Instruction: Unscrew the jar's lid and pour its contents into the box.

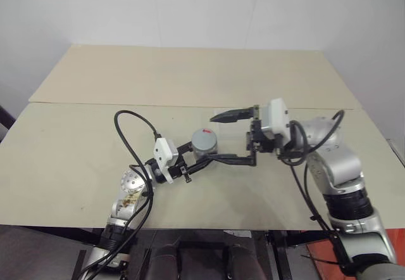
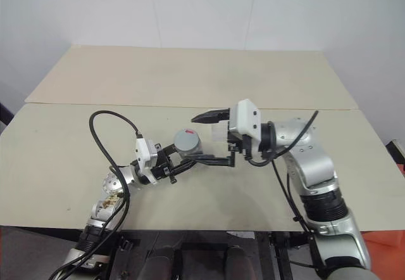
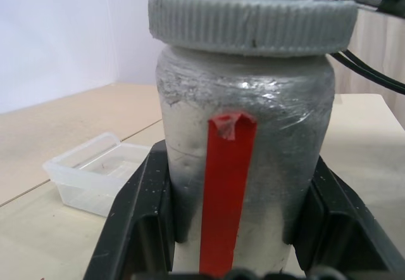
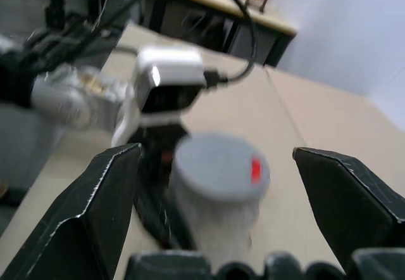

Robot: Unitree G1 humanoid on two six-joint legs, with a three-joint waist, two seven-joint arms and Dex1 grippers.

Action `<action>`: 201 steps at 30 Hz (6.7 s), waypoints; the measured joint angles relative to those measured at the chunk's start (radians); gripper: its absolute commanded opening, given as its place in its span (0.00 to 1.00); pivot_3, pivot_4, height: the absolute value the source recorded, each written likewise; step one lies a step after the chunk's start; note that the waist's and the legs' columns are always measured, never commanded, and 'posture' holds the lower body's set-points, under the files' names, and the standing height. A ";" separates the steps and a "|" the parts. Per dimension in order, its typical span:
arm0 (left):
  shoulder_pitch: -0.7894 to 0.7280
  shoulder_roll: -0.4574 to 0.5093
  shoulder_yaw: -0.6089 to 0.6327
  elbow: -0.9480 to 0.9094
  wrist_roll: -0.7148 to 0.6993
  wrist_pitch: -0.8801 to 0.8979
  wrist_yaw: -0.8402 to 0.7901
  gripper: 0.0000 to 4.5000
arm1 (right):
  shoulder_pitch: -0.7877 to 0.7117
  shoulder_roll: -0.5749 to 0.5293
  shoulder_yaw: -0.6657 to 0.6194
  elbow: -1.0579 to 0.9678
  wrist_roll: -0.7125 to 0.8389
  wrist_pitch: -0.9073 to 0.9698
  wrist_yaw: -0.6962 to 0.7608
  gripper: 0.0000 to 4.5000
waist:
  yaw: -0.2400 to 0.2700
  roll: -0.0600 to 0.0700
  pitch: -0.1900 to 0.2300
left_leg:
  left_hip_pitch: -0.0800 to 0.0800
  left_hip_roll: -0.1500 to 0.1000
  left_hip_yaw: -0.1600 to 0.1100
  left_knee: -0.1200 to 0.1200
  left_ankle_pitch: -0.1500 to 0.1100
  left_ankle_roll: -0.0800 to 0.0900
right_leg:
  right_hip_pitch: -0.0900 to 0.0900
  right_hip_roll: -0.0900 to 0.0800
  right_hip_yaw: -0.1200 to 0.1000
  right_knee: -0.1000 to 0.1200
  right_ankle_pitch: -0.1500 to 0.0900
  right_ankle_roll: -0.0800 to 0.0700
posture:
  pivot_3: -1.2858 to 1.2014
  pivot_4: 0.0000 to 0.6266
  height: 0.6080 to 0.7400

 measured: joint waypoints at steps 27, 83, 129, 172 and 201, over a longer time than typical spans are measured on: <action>0.000 0.002 -0.003 0.005 0.003 -0.001 0.009 0.43 | -0.001 -0.001 0.042 0.025 -0.050 0.047 -0.108 0.99 | 0.005 0.000 0.000 | 0.000 0.000 0.000 0.000 0.000 0.000 | 0.000 0.000 0.000 0.000 0.000 0.000 | 0.52 0.24 1.00; -0.001 -0.021 0.010 0.039 0.071 -0.067 0.151 0.43 | 0.241 0.178 0.171 -0.455 -0.255 0.394 -0.763 0.99 | 0.011 0.000 0.000 | 0.000 -0.001 0.000 0.000 0.000 0.000 | 0.000 0.000 0.000 0.000 0.000 0.000 | 0.52 0.24 1.00; -0.006 -0.012 0.009 0.046 0.064 -0.067 0.111 0.43 | 0.269 0.220 0.139 -0.400 -0.247 0.365 -0.704 0.62 | -0.002 0.000 0.000 | 0.000 0.000 -0.001 0.000 0.000 0.000 | 0.000 0.000 0.000 -0.001 0.000 0.000 | 0.52 0.24 1.00; -0.071 0.036 0.037 0.077 0.039 -0.004 0.088 0.43 | 0.395 -0.037 -0.124 -0.193 -0.146 0.468 -0.705 0.62 | 0.010 0.000 0.000 | -0.001 -0.001 0.000 0.000 0.000 0.000 | 0.000 0.000 0.000 -0.001 0.000 0.000 | 0.52 0.24 1.00; -0.754 -0.103 -0.004 0.908 0.397 -0.074 0.490 0.43 | 0.327 0.055 -0.102 -0.314 -0.323 0.684 -0.915 0.99 | 0.015 -0.002 0.000 | -0.008 -0.005 -0.004 0.000 0.000 0.002 | -0.002 -0.001 -0.002 -0.006 0.000 0.004 | 0.52 0.24 1.00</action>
